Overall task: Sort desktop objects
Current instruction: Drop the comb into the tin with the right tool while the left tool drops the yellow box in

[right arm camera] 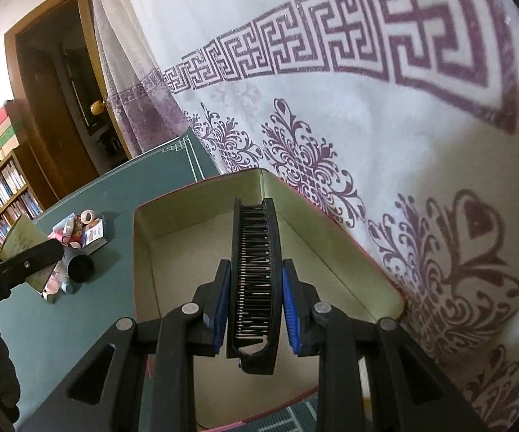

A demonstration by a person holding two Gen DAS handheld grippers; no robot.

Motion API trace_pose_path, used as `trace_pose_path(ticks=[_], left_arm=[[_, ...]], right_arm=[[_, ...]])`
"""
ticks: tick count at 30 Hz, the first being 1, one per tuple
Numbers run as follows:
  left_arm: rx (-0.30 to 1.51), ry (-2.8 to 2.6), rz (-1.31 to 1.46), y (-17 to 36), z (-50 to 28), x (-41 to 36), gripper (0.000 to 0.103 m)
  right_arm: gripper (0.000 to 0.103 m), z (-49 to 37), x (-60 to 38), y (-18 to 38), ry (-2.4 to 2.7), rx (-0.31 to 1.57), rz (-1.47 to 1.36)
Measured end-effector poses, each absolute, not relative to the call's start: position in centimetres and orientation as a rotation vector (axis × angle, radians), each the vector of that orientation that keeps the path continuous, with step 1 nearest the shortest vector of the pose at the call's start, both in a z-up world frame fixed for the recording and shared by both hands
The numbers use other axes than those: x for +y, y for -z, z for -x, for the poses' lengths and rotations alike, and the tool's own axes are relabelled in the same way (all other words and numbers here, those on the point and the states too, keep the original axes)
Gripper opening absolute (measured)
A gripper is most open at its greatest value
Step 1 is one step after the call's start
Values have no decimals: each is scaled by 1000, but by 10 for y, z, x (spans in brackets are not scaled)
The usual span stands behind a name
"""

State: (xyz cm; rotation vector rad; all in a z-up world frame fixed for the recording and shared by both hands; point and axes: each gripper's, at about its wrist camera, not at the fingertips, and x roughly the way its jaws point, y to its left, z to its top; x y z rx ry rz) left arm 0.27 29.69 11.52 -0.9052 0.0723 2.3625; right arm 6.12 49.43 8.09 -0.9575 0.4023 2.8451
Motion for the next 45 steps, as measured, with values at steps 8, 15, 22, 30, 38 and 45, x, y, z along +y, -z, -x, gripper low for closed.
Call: trace_pose_path(ticks=[8, 15, 22, 30, 38, 45], left_arm=[[164, -2258, 863, -116, -13, 354, 46], [201, -2208, 858, -113, -10, 389, 46], [258, -2163, 879, -101, -12, 411, 55], [220, -2194, 892, -103, -11, 398, 55], [158, -2257, 882, -115, -6, 367, 55], [238, -2480, 809, -121, -13, 345, 55]], right_arm=[[29, -58, 507, -68, -2829, 447, 993], [29, -60, 515, -63, -2818, 451, 1006], [30, -59, 518, -59, -2806, 463, 1031], [31, -64, 523, -63, -2788, 451, 992], [31, -68, 517, -69, -2802, 443, 977], [31, -70, 504, -76, -2830, 432, 956]])
